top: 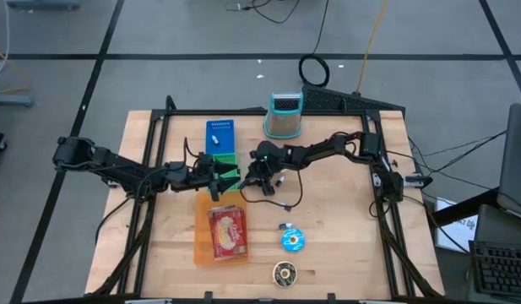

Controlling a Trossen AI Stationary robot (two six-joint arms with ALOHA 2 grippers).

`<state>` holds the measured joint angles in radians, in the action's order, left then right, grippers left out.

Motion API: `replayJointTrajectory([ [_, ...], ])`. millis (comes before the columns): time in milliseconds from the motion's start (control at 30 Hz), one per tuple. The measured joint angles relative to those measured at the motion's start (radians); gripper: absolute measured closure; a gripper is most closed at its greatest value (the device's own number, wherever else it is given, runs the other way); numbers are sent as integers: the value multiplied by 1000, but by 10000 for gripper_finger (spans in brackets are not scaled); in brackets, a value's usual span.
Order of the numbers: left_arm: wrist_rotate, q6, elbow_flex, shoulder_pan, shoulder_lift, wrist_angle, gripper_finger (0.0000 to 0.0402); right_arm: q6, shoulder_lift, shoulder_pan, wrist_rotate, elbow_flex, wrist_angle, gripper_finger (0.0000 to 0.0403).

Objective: Pick & Place Food Item
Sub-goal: Put the large blue food coloring bottle into the blue bin

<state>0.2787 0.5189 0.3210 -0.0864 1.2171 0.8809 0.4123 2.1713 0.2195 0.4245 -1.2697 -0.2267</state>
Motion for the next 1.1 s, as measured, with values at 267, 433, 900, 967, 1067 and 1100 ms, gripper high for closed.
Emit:
replayJointTrajectory([
  [267, 0, 0, 0, 0, 0, -1, 101, 45, 1, -6, 3, 24, -36, 310],
  [433, 0, 3, 0, 0, 0, -1, 101, 18, -4, -6, 1, 24, -30, 337],
  [900, 0, 2, 0, 0, 0, 5, 101, 20, -149, -3, -10, 29, 146, 339],
  [967, 2, 5, 0, 2, -1, 5, 101, 21, -178, 2, -17, 29, 159, 337],
  [1067, 3, 6, 0, 2, -1, 6, 101, 27, -223, 7, -82, 27, 191, 333],
  [1100, 5, 7, 0, 2, -1, 6, 101, 29, -234, 8, -98, 29, 197, 332],
])
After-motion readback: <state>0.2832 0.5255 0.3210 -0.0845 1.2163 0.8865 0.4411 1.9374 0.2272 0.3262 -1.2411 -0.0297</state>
